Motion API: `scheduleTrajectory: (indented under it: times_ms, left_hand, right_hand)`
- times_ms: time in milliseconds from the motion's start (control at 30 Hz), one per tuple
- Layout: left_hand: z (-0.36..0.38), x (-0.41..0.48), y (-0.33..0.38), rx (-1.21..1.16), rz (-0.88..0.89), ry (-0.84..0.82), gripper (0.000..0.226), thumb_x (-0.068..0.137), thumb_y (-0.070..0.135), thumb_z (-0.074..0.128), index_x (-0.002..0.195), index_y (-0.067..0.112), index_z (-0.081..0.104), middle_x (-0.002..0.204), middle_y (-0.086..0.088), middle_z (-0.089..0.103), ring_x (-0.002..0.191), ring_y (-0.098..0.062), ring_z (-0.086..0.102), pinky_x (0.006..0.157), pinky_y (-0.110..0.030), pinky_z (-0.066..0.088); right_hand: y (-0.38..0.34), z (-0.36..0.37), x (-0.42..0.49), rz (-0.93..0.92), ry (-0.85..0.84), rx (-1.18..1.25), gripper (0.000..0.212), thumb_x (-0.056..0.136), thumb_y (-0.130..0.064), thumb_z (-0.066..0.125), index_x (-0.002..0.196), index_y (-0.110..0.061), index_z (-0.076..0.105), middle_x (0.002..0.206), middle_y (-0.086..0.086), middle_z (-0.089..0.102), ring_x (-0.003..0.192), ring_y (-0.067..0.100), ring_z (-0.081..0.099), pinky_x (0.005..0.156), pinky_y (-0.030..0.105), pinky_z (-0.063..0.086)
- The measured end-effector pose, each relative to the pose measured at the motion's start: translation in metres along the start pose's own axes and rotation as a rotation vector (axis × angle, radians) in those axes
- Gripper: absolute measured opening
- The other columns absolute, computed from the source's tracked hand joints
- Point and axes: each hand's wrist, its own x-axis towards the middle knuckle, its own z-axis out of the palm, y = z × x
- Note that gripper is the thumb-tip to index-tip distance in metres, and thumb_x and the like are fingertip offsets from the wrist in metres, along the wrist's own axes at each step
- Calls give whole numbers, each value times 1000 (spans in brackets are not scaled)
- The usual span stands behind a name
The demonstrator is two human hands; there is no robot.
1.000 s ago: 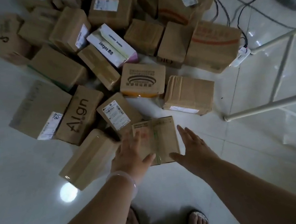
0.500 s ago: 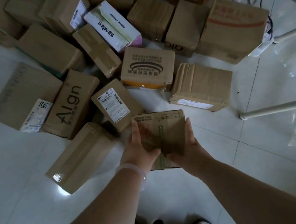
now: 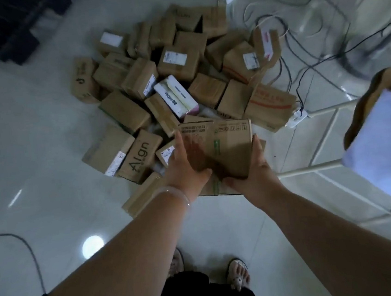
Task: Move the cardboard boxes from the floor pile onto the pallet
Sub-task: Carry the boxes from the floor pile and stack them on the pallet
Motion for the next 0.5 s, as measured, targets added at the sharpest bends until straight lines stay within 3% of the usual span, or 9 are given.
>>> scheduleTrajectory:
  times_ms: [100,267,333,433,500]
  left_hand:
    - [-55,-44,56,-30,56,52,121,74,29,80,146,50,-14,152,3,35,136,-23,38,113,-48,34]
    - [-126,-133,110,-121,54,215,126,72,32,81,149,45,-18,153,-3,33,136,-27,39,110,-41,35]
    - [-148,-164,123,-205,37,273,121,70,36,81,153,39,-6,152,-3,31,137,-28,36,109,-41,35]
    - [-181,-199,136,-261,71,321,95,68,47,80,146,31,28,143,0,42,128,-24,43,105,-39,42]
    - [-197,-213,141,-348,100,358,81,68,42,83,136,31,39,134,0,48,117,-21,49,96,-36,46]
  right_hand:
    - [-66,-38,-46,-43,10,40,131,61,-29,88,147,-57,-6,150,-1,35,127,26,45,99,51,49]
    - [-151,-78,-122,-137,14,41,110,70,-35,83,149,-44,7,149,-1,37,129,25,44,98,42,49]
    - [-176,-88,-149,-185,10,56,101,71,-41,82,147,-38,16,144,-1,41,126,25,46,95,41,49]
    - [-211,-99,-185,-211,-23,68,96,70,-55,80,146,-34,26,134,-3,44,111,20,47,78,33,46]
    - [-233,-103,-197,-170,-36,112,87,75,-67,71,145,-28,36,135,1,48,112,25,51,81,33,46]
